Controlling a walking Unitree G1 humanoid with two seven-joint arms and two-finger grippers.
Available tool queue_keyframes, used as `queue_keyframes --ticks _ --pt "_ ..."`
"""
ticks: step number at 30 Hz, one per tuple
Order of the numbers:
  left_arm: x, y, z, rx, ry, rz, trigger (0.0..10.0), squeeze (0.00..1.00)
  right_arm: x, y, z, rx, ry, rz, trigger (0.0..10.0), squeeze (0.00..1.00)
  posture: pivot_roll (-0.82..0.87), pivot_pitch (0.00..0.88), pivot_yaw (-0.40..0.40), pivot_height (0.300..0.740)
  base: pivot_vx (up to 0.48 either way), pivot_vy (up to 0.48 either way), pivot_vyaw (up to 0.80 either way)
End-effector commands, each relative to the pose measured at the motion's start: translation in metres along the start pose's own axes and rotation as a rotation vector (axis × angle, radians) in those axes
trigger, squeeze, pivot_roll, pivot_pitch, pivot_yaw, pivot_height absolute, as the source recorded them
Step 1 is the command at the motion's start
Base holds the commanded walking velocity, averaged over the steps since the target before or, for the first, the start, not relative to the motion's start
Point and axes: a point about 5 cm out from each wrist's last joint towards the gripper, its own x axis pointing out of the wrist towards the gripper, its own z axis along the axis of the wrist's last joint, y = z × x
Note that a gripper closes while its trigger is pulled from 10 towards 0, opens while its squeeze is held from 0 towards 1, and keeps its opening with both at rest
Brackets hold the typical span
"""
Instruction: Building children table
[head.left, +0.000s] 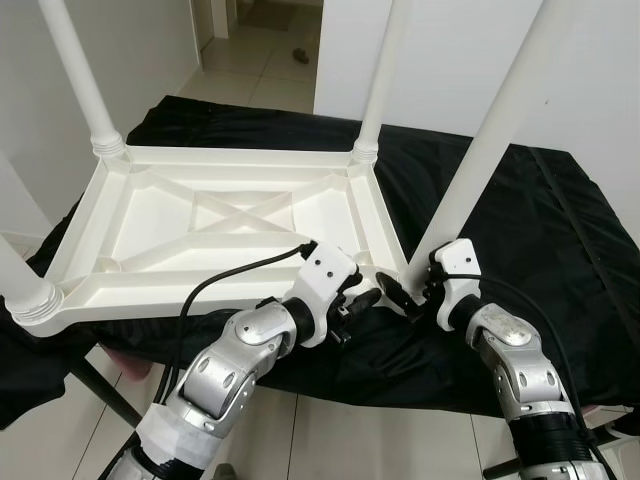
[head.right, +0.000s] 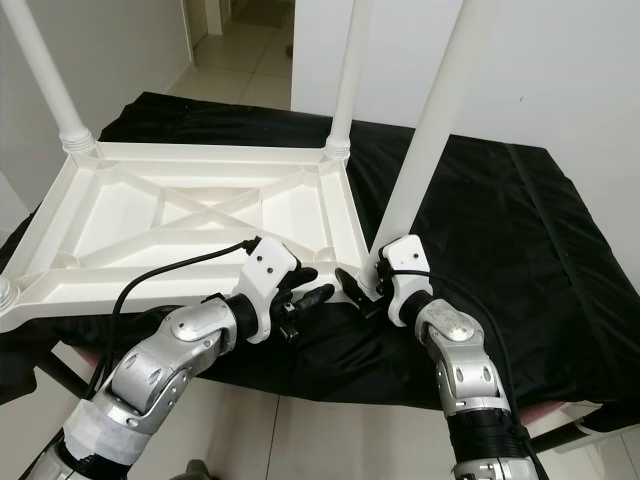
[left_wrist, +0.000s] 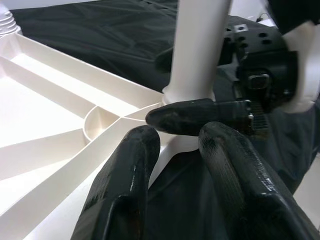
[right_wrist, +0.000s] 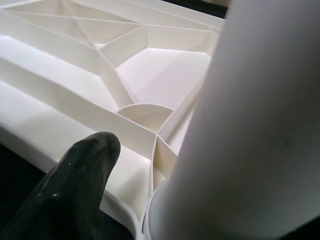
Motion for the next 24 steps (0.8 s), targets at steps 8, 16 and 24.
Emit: queue_keyframes --ticks 8,16,24 --pt "0.001 -0.002 0.0 0.007 0.005 -0.029 10.0 0.0 0.006 -0.006 -0.005 -0.03 -0.004 0.111 0.0 0.0 0.02 0.0 -0.038 0.74 0.0 0.0 0.0" --pt "0.001 -0.001 0.002 0.005 -0.001 -0.016 10.0 0.0 0.005 0.005 -0.005 0.063 -0.034 0.062 0.0 0.0 0.02 0.0 -0.046 0.74 0.0 0.0 0.0" --pt "0.002 -0.001 0.002 0.004 -0.005 -0.018 10.0 0.0 0.005 0.016 -0.001 0.132 -0.072 -0.108 0.0 0.0 0.01 0.0 -0.045 0.74 0.0 0.0 0.0"
